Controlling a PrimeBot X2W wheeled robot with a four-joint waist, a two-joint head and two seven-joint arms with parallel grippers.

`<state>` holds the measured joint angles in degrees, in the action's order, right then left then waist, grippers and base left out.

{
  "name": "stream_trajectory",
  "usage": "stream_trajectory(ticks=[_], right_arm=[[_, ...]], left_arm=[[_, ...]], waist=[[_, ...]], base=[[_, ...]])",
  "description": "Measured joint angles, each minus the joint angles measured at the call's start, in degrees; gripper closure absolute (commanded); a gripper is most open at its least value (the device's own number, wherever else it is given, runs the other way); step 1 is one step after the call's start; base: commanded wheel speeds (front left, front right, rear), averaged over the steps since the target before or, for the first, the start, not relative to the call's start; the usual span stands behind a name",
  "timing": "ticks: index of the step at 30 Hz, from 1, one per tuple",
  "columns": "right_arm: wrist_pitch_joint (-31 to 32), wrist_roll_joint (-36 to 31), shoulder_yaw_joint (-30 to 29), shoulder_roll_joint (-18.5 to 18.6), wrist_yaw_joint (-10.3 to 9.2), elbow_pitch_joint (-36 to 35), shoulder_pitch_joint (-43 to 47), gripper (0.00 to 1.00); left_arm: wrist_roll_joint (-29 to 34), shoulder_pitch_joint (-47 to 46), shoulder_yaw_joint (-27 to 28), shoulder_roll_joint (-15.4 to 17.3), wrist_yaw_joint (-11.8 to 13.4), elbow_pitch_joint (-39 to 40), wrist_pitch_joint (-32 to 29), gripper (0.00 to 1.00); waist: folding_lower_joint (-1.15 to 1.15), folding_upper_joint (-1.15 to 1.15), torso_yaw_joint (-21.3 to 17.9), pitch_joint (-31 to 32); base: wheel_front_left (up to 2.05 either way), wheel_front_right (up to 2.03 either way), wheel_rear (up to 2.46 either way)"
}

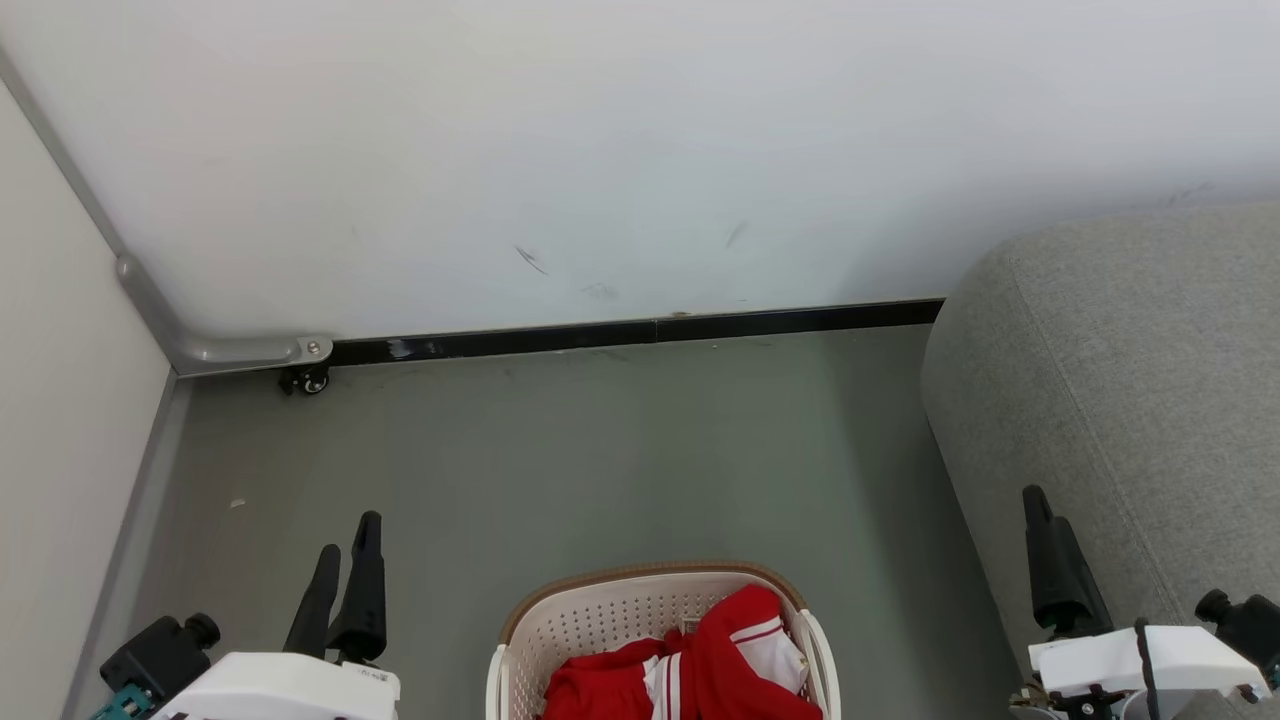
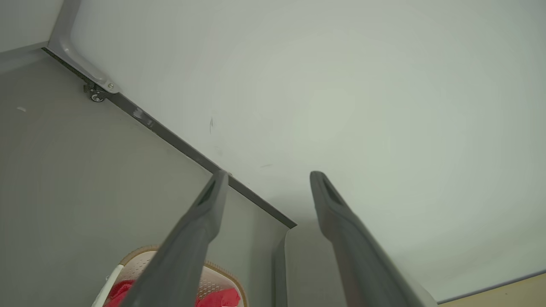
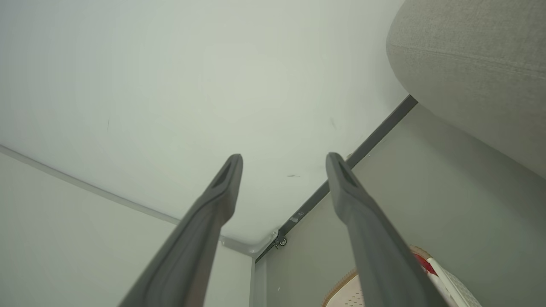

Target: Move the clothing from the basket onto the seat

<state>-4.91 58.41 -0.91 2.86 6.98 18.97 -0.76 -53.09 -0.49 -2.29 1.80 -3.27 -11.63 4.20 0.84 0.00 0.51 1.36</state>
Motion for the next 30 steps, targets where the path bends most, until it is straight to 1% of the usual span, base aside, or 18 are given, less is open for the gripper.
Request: stream_trajectory(ticks=[8,14,20,30], right_arm=[[-1.5,-9.7,0.4,0.0,0.03,0.3,-0.4,0.0],[-2.5,-16.2,1.1,-0.1,0.05,0.8,-0.5,0.0],[-3.7,-22.0,1.1,-0.1,0.05,1.4,-0.5,0.0],[-5.5,-31.8,0.9,-0.2,0.07,2.4,-0.7,0.0]], left_arm=[[9.4,0.0,-2.3,0.3,0.8,1.3,1.5,0.0],[17.6,0.0,-4.8,1.6,1.3,1.5,2.9,0.0],[24.6,0.0,-6.8,1.9,2.3,1.1,4.0,0.0],[33.8,0.0,-8.4,2.0,4.8,-1.5,6.0,0.0]], waist=[[-0.41,0.0,0.2,-0.3],[-0.64,0.0,0.3,-0.7],[-0.75,0.0,0.4,-1.0],[-0.79,0.0,0.4,-1.4]], base=[[0.0,0.0,0.0],[0.0,0.0,0.0],[0.0,0.0,0.0],[0.0,0.0,0.0]])
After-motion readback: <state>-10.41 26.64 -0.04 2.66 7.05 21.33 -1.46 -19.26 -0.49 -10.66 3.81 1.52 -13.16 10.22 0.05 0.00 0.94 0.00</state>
